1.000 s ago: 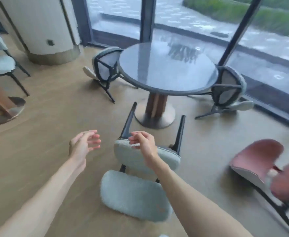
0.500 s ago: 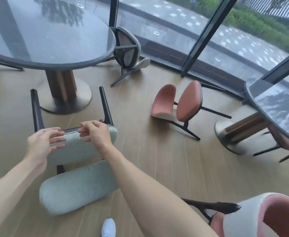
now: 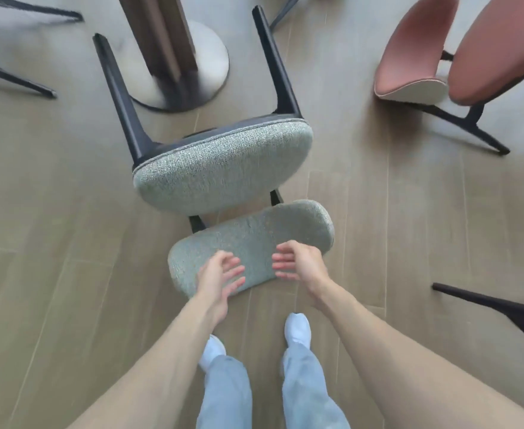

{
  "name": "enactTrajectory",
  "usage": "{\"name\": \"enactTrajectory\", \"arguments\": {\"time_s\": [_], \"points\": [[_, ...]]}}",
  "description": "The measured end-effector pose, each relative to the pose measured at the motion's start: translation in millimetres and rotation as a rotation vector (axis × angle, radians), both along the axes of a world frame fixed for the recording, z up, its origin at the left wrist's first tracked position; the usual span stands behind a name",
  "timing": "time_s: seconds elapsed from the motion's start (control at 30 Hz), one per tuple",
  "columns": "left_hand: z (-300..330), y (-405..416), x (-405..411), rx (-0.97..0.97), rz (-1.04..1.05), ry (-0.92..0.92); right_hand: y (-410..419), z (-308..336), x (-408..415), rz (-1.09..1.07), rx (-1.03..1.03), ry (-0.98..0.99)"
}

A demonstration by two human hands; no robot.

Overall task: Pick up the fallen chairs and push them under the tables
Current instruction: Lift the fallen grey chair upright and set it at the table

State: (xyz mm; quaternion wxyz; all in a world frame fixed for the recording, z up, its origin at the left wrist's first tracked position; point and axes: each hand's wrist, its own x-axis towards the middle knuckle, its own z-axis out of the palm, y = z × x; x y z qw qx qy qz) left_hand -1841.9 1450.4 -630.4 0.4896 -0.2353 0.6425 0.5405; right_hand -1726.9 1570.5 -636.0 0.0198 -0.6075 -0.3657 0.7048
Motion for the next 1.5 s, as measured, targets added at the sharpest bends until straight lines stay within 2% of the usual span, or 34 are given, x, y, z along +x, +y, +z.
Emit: {"name": "enactTrajectory", "arguments": {"time_s": [0.27, 0.5, 0.7, 0.8, 0.93, 1.07, 1.17, 1.33, 1.5], "points": [[-235.9, -20.5, 3.1, -0.150, 0.051, -0.125, -28.6, -225.7, 23.2, -0.190, -0.177, -0.050], [-383.7, -20.6, 40.1, -0.155, 0.040, -0.202, -34.6, -368.6, 38.4, -0.300, -0.254, -0.053], [-477.7, -40.3, 72.6, -0.216, 0.071, -0.285, -40.6, -463.9, 63.6, -0.353, -0.314, -0.051], [-515.2, -50.4, 72.4, -0.257, 0.108, -0.276, -29.9, -507.0, 77.2, -0.350, -0.262, -0.050], [-545.3, -55.4, 65.7, -0.164, 0.242, -0.242, -0.3, -540.7, 82.0, -0.249, -0.198, -0.013], [-563.7, -61.4, 66.2, 0.037, 0.441, -0.257, 20.5, -550.0, 78.8, -0.377, -0.239, 0.128], [-563.3, -61.9, 62.2, 0.082, 0.539, -0.264, 22.3, -550.5, 80.8, -0.416, -0.258, 0.150], [-529.5, -58.0, 58.4, 0.085, 0.537, -0.265, 26.8, -517.7, 73.5, -0.390, -0.204, 0.048], [-456.2, -50.0, 55.1, 0.056, 0.502, -0.232, 32.0, -439.7, 64.4, -0.364, -0.135, -0.046]]}}
